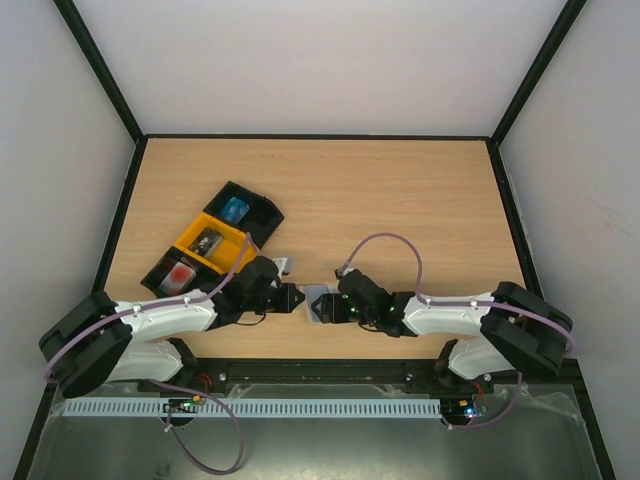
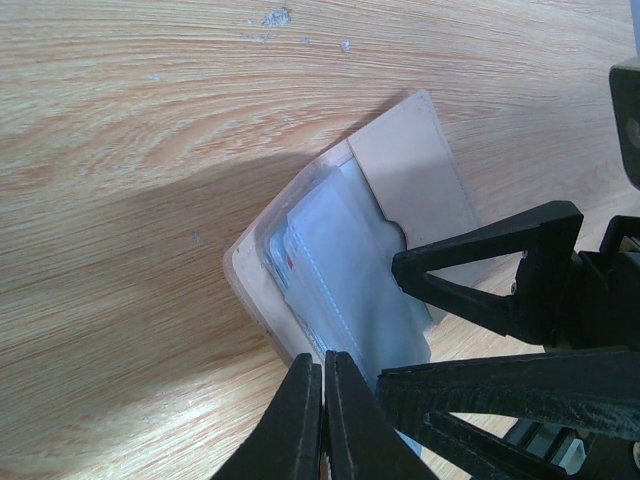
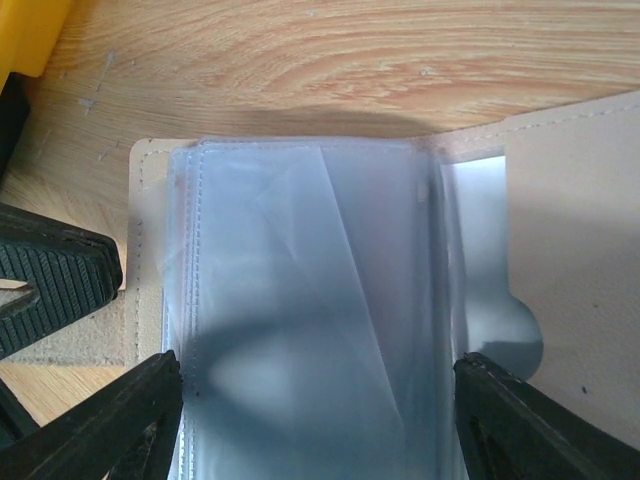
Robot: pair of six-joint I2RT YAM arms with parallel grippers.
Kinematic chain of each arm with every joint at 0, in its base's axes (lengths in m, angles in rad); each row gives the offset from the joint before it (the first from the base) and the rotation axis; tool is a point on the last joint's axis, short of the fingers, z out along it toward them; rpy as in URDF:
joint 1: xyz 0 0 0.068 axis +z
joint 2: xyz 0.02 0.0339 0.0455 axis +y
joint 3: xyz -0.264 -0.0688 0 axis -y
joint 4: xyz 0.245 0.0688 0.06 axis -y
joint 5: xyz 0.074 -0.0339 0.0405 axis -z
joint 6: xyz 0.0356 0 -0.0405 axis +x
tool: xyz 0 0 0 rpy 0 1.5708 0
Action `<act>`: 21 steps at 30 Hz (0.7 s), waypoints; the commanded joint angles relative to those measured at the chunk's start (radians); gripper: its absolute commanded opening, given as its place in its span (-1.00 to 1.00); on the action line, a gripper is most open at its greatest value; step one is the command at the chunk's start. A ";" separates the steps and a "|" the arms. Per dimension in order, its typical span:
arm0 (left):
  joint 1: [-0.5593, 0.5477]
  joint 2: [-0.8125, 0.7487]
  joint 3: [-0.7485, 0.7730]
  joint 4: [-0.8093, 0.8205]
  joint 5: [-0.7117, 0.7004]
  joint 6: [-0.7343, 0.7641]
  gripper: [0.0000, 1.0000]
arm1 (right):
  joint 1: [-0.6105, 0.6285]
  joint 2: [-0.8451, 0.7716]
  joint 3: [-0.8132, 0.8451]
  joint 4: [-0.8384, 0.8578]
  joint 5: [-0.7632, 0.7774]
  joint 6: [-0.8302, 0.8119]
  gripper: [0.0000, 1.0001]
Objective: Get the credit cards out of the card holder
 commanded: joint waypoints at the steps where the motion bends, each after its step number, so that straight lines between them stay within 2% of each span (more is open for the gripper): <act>1: -0.005 -0.013 -0.011 0.003 -0.001 0.009 -0.95 | 0.006 0.037 0.014 -0.089 0.048 -0.032 0.46; 4: -0.004 -0.012 -0.013 0.003 0.000 0.008 -0.95 | 0.006 0.037 0.024 -0.122 0.077 -0.048 0.43; 10: -0.005 -0.023 -0.016 -0.003 -0.003 0.007 -0.95 | 0.007 0.028 0.037 -0.187 0.145 -0.065 0.24; 21: -0.004 -0.025 -0.019 -0.005 -0.007 0.004 -0.95 | 0.007 0.001 0.040 -0.241 0.210 -0.059 0.09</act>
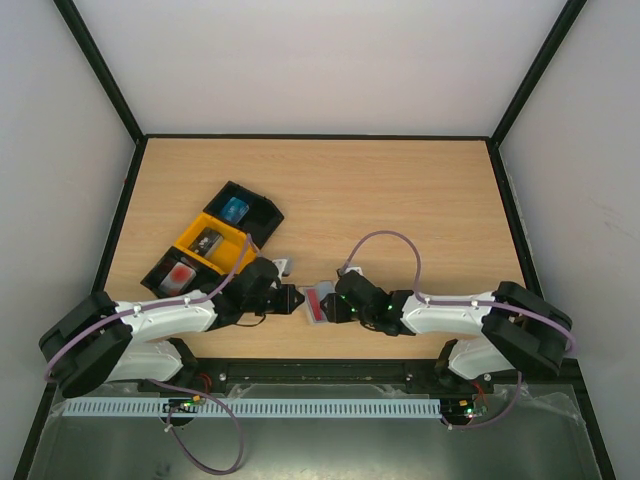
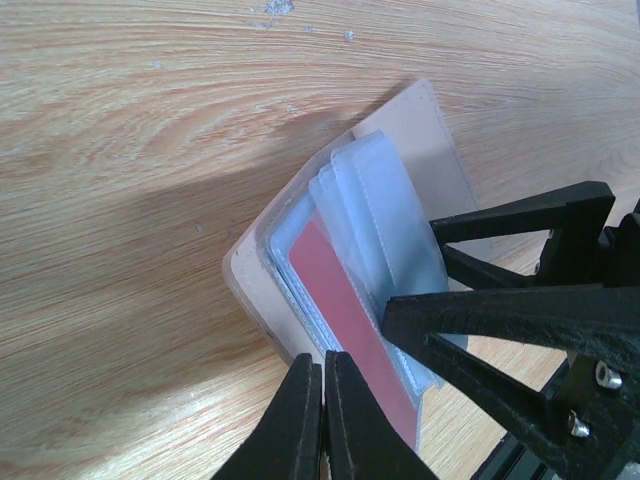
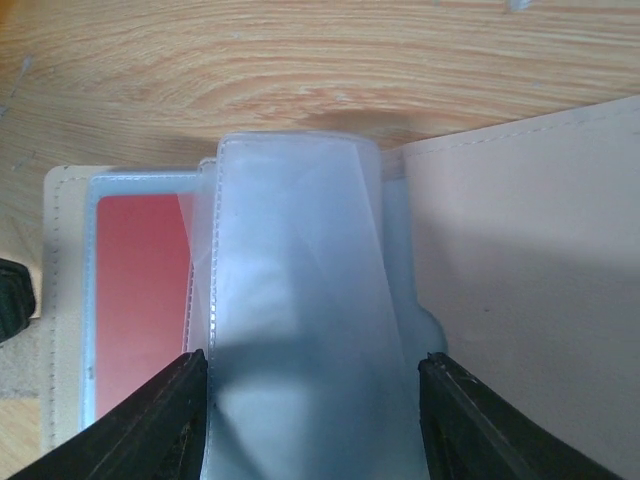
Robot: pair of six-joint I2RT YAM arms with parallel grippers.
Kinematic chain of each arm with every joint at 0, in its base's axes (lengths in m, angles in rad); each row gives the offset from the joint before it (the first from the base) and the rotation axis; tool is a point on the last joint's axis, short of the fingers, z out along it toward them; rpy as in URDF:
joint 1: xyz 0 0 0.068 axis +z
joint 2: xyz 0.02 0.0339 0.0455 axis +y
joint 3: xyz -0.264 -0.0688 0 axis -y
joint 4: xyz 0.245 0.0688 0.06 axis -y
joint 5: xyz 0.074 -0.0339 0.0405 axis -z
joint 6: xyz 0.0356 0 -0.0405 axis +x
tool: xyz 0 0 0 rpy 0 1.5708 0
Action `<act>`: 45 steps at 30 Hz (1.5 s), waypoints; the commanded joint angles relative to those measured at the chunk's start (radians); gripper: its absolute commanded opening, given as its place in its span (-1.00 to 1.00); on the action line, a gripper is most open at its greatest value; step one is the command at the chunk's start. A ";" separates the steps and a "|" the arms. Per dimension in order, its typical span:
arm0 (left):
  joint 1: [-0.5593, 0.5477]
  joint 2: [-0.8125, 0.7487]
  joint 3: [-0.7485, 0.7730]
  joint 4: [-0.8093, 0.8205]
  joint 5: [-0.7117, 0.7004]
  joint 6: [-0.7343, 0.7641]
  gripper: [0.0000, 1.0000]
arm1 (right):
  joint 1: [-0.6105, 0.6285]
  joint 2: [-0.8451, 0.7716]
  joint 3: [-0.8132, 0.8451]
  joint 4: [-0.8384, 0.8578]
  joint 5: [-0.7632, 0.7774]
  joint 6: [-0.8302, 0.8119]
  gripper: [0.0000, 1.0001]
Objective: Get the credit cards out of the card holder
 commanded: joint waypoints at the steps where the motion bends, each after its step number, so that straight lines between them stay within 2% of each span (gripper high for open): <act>1: -0.005 -0.025 -0.014 -0.004 -0.005 0.004 -0.95 | -0.001 -0.009 0.004 -0.141 0.109 -0.005 0.07; 13: -0.004 -0.025 -0.027 0.001 -0.003 0.000 -0.95 | 0.000 -0.034 0.012 -0.223 0.205 0.056 -0.07; 21: -0.005 -0.031 -0.030 0.000 -0.003 0.000 -0.95 | -0.001 -0.116 0.058 -0.383 0.327 0.086 -0.08; 27: -0.004 -0.022 -0.028 0.011 0.004 0.000 -0.95 | 0.001 -0.219 0.099 -0.337 0.198 0.025 0.03; 35: -0.004 -0.021 -0.029 0.020 0.013 -0.005 -0.95 | 0.000 -0.211 0.055 -0.146 -0.015 -0.020 0.05; 38: -0.004 -0.021 -0.029 0.018 0.013 -0.006 -0.95 | 0.000 -0.178 0.046 -0.103 -0.066 -0.024 0.17; 45: -0.004 -0.019 -0.027 0.022 0.014 -0.008 -0.95 | 0.000 -0.080 0.047 -0.089 -0.080 -0.041 0.42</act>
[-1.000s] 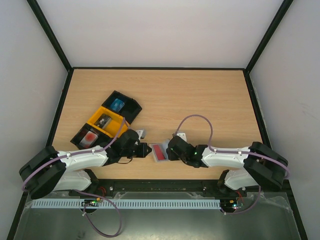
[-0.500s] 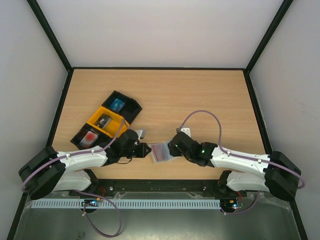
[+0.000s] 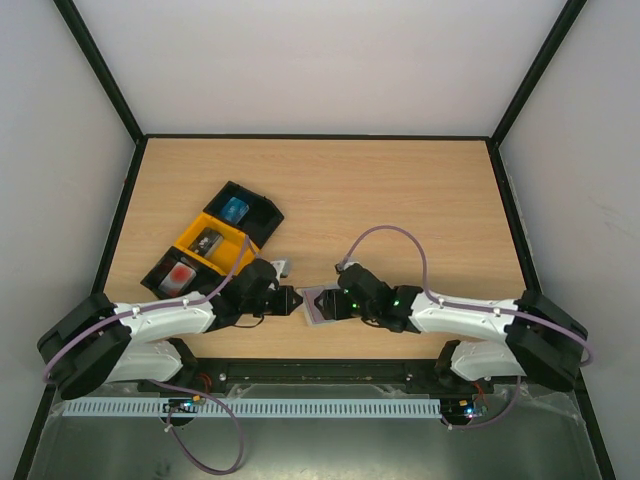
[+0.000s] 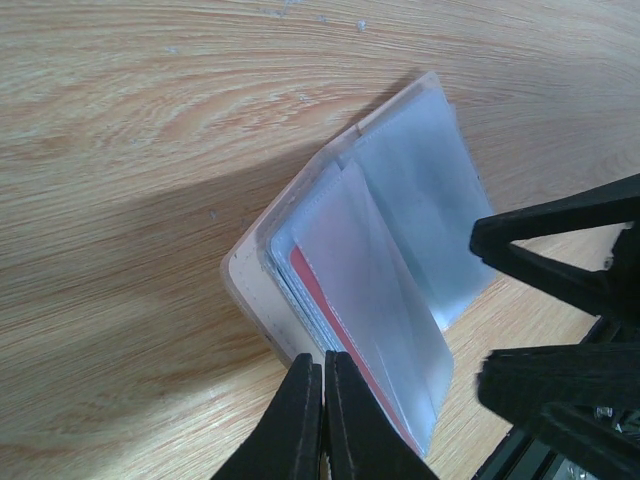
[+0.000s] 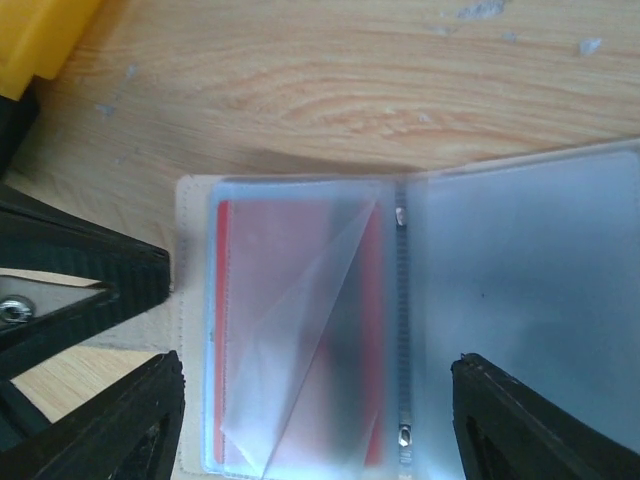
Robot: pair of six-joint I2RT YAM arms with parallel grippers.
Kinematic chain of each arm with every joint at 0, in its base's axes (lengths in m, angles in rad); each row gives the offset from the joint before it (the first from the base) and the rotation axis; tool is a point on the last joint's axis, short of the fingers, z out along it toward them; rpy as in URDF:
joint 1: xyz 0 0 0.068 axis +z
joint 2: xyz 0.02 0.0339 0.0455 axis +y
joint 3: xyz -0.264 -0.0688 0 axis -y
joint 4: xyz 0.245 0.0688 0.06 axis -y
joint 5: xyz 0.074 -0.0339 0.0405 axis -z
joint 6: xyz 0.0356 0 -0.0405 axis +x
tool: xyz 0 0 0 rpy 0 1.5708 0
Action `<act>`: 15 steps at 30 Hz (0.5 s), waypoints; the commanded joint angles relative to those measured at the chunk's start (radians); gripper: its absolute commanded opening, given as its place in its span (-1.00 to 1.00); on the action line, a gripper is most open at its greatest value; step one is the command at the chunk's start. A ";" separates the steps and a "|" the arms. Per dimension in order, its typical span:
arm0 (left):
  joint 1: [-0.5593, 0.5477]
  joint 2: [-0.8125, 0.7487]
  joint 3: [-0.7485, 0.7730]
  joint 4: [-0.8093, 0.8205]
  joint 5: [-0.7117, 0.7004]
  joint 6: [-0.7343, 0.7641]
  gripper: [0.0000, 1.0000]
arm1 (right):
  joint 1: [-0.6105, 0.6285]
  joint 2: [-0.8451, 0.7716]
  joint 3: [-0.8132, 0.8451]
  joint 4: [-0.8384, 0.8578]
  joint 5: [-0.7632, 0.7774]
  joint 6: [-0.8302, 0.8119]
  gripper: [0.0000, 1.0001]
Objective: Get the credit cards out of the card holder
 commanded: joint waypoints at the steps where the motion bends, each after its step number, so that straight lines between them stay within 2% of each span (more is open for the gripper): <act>1: -0.005 -0.008 -0.008 0.015 0.007 -0.003 -0.95 | 0.001 0.056 -0.009 0.034 -0.027 -0.025 0.44; 15: -0.005 -0.009 -0.008 0.011 0.007 -0.001 -0.95 | 0.001 0.166 -0.016 0.078 -0.060 -0.040 0.45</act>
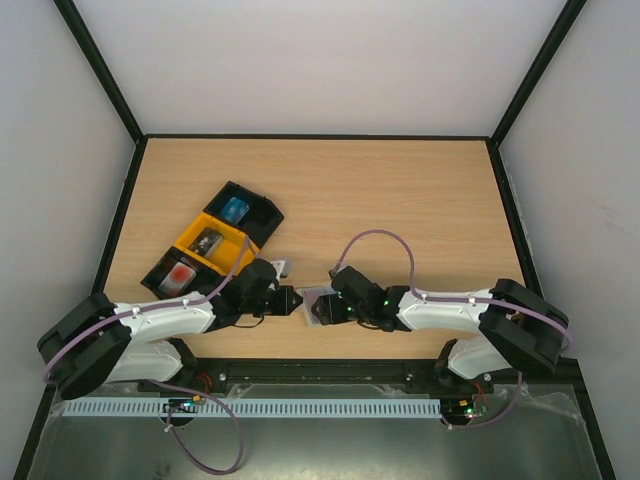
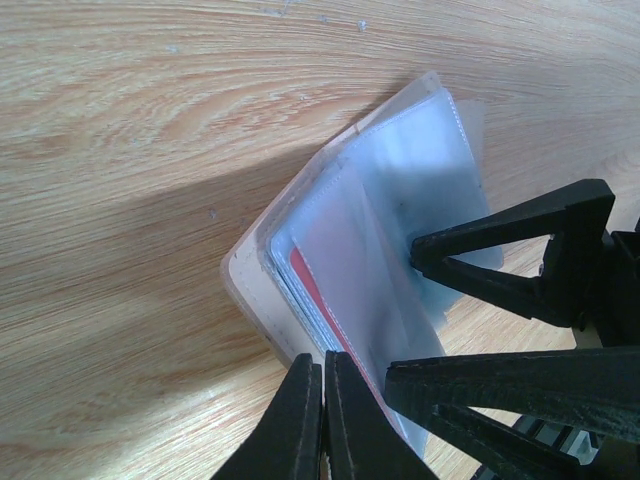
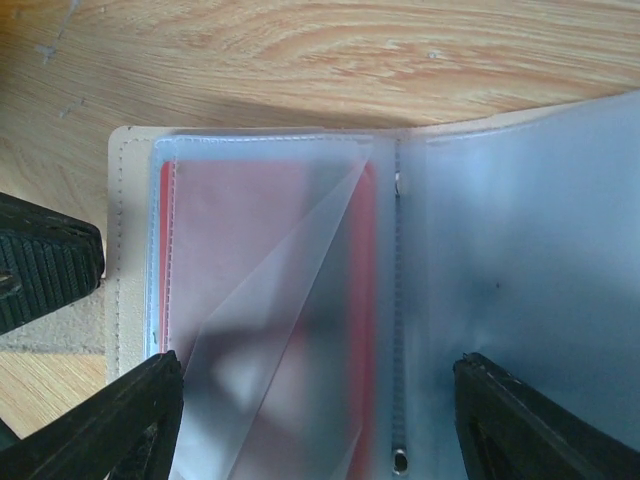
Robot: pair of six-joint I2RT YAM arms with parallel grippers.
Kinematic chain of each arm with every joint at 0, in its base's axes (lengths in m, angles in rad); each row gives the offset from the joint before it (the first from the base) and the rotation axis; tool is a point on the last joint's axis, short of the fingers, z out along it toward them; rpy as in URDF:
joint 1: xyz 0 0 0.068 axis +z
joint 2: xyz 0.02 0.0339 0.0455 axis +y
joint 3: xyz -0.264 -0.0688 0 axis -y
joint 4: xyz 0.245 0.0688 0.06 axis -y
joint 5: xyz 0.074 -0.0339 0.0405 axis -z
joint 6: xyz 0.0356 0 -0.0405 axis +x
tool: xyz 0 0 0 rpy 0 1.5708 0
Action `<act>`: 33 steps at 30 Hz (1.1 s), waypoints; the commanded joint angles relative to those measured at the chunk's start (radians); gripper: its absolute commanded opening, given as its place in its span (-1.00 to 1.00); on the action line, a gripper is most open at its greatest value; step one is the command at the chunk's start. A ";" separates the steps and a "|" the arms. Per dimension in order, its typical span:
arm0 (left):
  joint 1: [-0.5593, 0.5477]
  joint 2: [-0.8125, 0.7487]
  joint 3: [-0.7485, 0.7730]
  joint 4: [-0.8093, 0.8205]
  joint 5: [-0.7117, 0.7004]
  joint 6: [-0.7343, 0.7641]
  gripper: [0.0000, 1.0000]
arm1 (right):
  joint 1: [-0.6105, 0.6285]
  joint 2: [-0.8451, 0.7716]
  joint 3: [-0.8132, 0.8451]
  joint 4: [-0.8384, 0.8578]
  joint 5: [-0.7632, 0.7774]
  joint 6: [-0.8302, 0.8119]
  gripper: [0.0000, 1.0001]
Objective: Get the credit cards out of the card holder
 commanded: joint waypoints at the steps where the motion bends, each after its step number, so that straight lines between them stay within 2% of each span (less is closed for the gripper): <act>1: -0.005 -0.009 -0.007 0.010 0.006 0.001 -0.95 | 0.001 0.032 -0.011 0.018 -0.005 -0.017 0.45; 4: -0.005 -0.011 -0.007 0.010 0.008 0.003 -0.95 | 0.002 0.041 -0.007 -0.004 0.027 -0.023 0.44; 13: -0.005 -0.012 -0.009 0.007 0.009 0.007 -0.95 | 0.002 0.051 -0.003 -0.132 0.208 -0.034 -0.10; 18: -0.004 -0.009 -0.006 -0.007 -0.005 0.014 -0.95 | 0.002 0.028 -0.012 -0.153 0.257 -0.011 -0.26; 21: -0.004 -0.006 0.000 -0.022 -0.013 0.021 -0.95 | 0.002 0.028 -0.006 -0.178 0.298 0.004 -0.30; 26: -0.004 -0.009 0.004 -0.023 -0.010 0.018 -0.95 | 0.002 0.022 0.027 -0.313 0.437 0.082 -0.34; 33: -0.003 -0.007 0.008 -0.002 0.043 -0.002 -0.95 | 0.002 -0.121 0.103 -0.492 0.548 0.162 -0.16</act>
